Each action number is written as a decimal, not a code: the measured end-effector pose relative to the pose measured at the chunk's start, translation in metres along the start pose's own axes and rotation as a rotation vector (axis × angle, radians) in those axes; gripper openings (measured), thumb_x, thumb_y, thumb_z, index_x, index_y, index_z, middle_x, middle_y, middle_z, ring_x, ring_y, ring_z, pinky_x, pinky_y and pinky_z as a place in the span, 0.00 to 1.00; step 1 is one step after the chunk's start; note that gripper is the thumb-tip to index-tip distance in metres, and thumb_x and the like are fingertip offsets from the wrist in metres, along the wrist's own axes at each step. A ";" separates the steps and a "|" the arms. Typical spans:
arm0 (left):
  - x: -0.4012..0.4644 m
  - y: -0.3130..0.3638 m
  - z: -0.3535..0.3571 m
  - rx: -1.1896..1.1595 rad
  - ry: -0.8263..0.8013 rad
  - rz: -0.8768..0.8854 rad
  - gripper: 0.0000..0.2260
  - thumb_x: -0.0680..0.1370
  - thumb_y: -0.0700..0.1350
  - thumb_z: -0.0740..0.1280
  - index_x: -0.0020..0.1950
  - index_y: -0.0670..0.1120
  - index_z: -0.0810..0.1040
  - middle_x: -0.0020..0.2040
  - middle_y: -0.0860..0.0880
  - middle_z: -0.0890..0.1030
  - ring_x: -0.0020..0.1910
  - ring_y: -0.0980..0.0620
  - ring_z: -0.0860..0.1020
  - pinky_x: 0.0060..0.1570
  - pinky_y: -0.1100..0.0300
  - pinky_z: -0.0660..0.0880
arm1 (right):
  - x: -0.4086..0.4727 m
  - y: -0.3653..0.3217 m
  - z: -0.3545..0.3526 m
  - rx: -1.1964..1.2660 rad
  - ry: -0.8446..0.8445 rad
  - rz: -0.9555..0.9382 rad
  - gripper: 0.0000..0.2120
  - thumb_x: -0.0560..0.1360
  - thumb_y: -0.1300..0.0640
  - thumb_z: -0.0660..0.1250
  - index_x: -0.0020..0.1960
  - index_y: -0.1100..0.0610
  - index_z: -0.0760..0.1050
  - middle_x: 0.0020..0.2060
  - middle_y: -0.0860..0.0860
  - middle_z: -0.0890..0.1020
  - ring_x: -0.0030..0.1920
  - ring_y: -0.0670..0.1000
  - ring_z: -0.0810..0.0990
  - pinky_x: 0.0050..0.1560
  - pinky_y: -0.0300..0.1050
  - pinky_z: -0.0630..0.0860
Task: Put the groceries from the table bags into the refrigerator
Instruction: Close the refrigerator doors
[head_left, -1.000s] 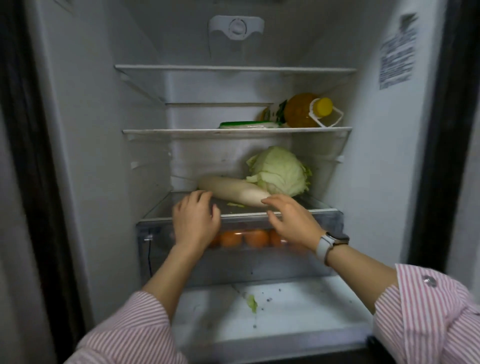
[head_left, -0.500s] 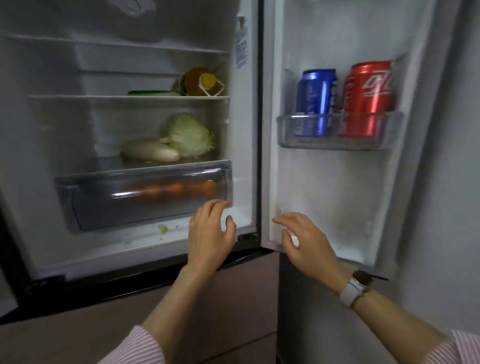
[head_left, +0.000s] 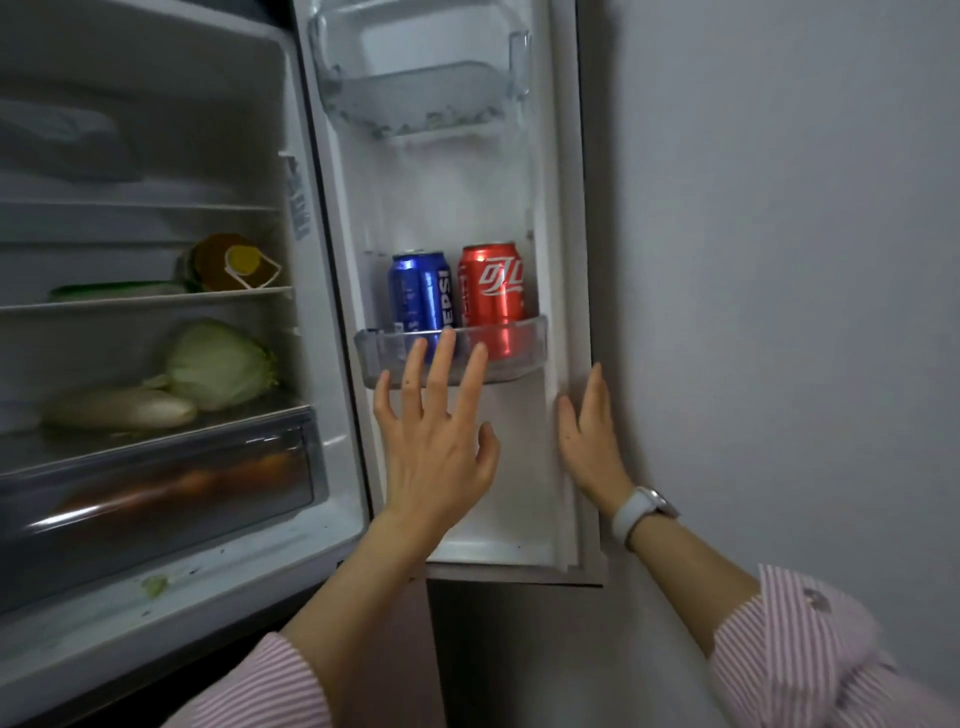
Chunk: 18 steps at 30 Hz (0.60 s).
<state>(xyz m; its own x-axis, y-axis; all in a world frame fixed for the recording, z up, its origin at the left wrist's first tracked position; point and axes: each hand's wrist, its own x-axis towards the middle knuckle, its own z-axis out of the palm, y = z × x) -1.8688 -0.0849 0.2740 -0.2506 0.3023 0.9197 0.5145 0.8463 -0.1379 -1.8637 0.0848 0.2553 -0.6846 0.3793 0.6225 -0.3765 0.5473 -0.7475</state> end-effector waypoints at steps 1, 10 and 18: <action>0.004 0.000 0.000 0.016 -0.012 -0.002 0.34 0.71 0.53 0.63 0.74 0.49 0.54 0.74 0.44 0.52 0.74 0.43 0.51 0.68 0.40 0.50 | -0.003 0.000 0.003 0.013 0.017 -0.004 0.31 0.80 0.53 0.54 0.75 0.57 0.40 0.76 0.52 0.46 0.75 0.49 0.45 0.72 0.41 0.44; -0.002 -0.004 -0.015 -0.054 0.008 -0.034 0.31 0.72 0.56 0.57 0.74 0.50 0.54 0.75 0.45 0.53 0.74 0.44 0.49 0.70 0.38 0.48 | -0.026 -0.009 -0.002 -0.094 0.039 -0.089 0.33 0.78 0.50 0.57 0.75 0.56 0.43 0.76 0.54 0.49 0.75 0.53 0.48 0.73 0.47 0.47; -0.041 -0.046 -0.052 -0.175 0.069 -0.191 0.32 0.72 0.55 0.58 0.74 0.50 0.51 0.74 0.45 0.51 0.74 0.44 0.51 0.70 0.41 0.49 | -0.092 -0.037 -0.004 -0.284 0.100 -0.551 0.26 0.73 0.48 0.56 0.68 0.60 0.65 0.65 0.57 0.68 0.63 0.52 0.65 0.62 0.45 0.66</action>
<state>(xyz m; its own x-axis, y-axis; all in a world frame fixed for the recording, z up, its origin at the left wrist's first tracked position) -1.8392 -0.1591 0.2616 -0.3032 0.1081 0.9468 0.5989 0.7944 0.1011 -1.7847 0.0327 0.2266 -0.3706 0.0451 0.9277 -0.4676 0.8539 -0.2283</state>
